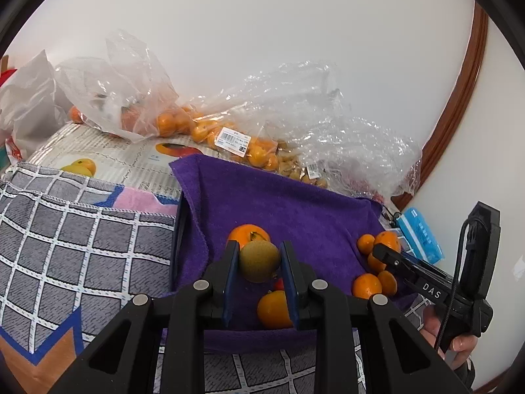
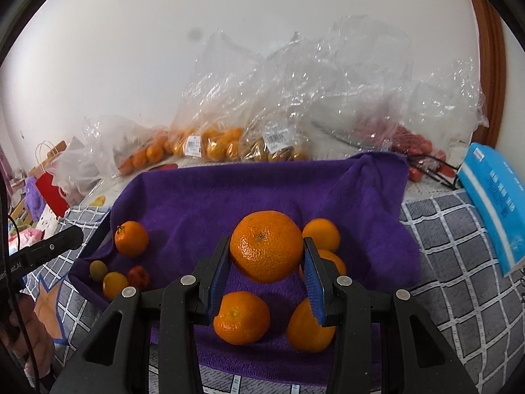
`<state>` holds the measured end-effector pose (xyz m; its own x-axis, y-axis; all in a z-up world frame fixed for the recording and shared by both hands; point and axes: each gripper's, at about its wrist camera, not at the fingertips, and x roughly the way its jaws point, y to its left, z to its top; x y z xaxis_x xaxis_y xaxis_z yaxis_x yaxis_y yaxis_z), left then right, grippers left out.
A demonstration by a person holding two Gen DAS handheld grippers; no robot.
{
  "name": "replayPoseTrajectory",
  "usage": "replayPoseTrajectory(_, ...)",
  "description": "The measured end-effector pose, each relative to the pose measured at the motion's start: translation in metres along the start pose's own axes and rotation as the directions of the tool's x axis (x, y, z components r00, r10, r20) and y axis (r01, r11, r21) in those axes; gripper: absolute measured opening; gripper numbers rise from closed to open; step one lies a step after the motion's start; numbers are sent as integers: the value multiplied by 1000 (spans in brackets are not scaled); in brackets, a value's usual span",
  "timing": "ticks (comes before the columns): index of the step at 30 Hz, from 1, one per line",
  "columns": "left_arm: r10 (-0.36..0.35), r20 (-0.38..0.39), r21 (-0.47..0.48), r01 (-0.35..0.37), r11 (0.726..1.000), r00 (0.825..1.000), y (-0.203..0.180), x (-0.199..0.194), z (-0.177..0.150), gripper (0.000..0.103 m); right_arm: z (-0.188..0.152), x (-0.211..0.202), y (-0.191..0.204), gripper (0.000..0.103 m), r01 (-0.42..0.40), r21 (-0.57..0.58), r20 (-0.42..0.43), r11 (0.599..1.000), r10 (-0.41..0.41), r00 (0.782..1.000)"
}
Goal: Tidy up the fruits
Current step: 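Lower both fruits onto the towel and open both grippers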
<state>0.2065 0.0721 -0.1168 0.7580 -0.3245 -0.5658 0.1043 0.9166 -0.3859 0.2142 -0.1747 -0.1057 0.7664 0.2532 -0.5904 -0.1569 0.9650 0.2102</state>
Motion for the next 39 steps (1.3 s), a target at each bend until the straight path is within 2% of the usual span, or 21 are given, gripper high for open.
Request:
replayPoseTrajectory(9, -10, -44, -11, 10, 1000, 999, 0, 12, -3, 24, -4, 13, -1, 42, -7, 10, -50, 1000, 8, 999)
replayPoseTrajectory(24, 0, -85, 11, 1, 1000, 996, -6, 28, -6, 24, -8, 23, 3, 42, -2, -7, -83, 1000, 2, 997)
replayPoseTrajectory(39, 53, -124, 27, -50, 998, 991, -5, 37, -8, 24, -10, 21, 5, 43, 5, -26, -71, 1000, -7, 997)
